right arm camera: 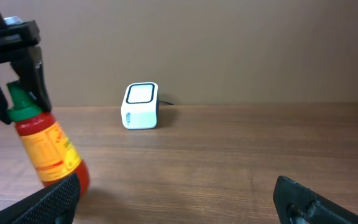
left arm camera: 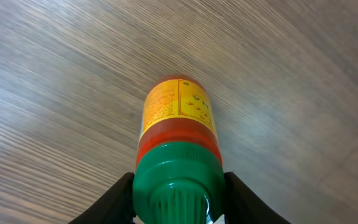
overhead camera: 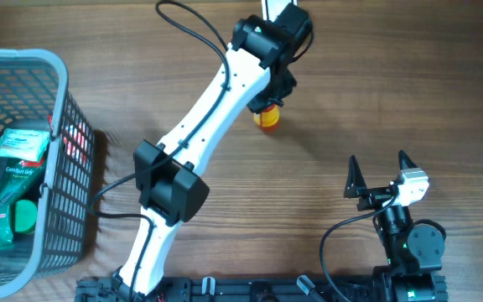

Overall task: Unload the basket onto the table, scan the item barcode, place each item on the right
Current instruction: 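Lift the sauce bottle out and carry it toward the scanner, then set the sauce bottle upright on the table and release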

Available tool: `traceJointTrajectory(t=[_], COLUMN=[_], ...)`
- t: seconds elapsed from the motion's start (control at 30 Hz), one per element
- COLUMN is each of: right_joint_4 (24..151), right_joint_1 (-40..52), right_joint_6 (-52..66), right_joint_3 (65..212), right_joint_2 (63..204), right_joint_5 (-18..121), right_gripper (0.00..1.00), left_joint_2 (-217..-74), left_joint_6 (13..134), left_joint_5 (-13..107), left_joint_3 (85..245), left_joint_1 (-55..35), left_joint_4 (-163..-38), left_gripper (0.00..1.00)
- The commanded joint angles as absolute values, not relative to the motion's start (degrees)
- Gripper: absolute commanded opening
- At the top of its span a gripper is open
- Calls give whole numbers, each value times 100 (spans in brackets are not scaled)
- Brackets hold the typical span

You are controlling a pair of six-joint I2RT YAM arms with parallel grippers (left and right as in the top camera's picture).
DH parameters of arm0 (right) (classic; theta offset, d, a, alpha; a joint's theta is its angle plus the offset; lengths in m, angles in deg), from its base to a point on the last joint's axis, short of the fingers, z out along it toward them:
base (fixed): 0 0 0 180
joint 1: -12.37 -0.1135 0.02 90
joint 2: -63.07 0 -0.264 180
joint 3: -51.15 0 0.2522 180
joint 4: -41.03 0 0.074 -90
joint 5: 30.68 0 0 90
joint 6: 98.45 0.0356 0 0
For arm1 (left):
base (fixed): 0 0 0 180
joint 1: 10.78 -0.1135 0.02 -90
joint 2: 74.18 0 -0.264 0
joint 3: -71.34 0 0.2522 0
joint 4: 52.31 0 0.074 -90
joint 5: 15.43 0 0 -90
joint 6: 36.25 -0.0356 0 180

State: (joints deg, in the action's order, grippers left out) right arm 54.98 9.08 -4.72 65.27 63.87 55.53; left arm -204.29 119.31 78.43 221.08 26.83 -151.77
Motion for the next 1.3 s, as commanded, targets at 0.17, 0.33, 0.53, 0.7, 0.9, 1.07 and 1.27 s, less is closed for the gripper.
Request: traceJointTrajectory(t=[0.17, 0.33, 0.53, 0.7, 0.9, 1.07, 1.27], right_joint_4=[5478, 5478, 5478, 5478, 5478, 5478, 5478], right_joint_1=[884, 884, 884, 884, 884, 884, 884], right_joint_6=[-533, -531, -531, -533, -531, -533, -533], right_joint_3=[6520, 6520, 6520, 6520, 6520, 6520, 6520], right_joint_2=[6387, 6387, 6387, 6387, 6387, 6387, 6387], right_joint_5=[5610, 5610, 5610, 5610, 5610, 5610, 5610], right_gripper=[100, 100, 100, 100, 100, 100, 100], left_joint_2=[-20429, -20433, -20437, -20426, -19946, -18971, -17788], left_joint_6=[12688, 12812, 12814, 12718, 11951, 10946, 10944], left_joint_5=[8310, 8361, 8345, 8304, 8588, 9379, 10459], left_joint_3=[21804, 21754, 21734, 21743, 22165, 22912, 22934], left_joint_1=[3039, 3048, 3065, 3074, 2777, 2121, 816], left_joint_4=[-15050, -15032, -14951, -15133, -15253, -15544, -15935], left_gripper=[42, 43, 52, 79, 100, 100, 100])
